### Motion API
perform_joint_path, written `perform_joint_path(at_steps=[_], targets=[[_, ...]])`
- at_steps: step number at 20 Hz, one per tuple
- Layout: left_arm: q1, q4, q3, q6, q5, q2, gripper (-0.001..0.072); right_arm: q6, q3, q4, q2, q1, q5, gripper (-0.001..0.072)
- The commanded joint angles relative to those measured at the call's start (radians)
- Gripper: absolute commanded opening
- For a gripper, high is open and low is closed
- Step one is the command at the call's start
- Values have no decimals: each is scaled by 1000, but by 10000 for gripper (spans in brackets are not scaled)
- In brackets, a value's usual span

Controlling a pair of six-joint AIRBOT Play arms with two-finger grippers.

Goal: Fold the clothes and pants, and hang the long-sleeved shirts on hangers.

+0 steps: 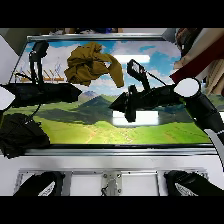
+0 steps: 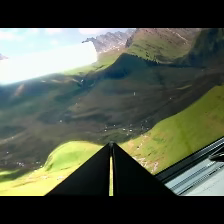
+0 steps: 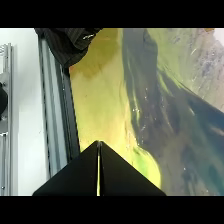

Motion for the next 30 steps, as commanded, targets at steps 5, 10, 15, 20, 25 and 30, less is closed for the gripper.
perform_joint_path(at_steps=[5, 10, 15, 20, 25, 30], targets=[[-1, -1, 0, 0, 0, 1, 18, 0, 0, 0, -1, 1, 0, 25], [10, 36, 2, 8, 2, 1, 26, 0, 0, 0, -1, 1, 0, 25], [214, 613, 46, -137, -233, 1, 701, 0, 0, 0, -1, 1, 0, 25], [654, 667, -174, -171, -208, 18, 702, 0, 0, 0, -1, 1, 0, 25], [927, 415, -427, -170, 71, 13, 702, 0, 0, 0, -2, 1, 0, 25], [920, 420, -545, -170, 199, -128, 702, 0, 0, 0, -2, 1, 0, 25]])
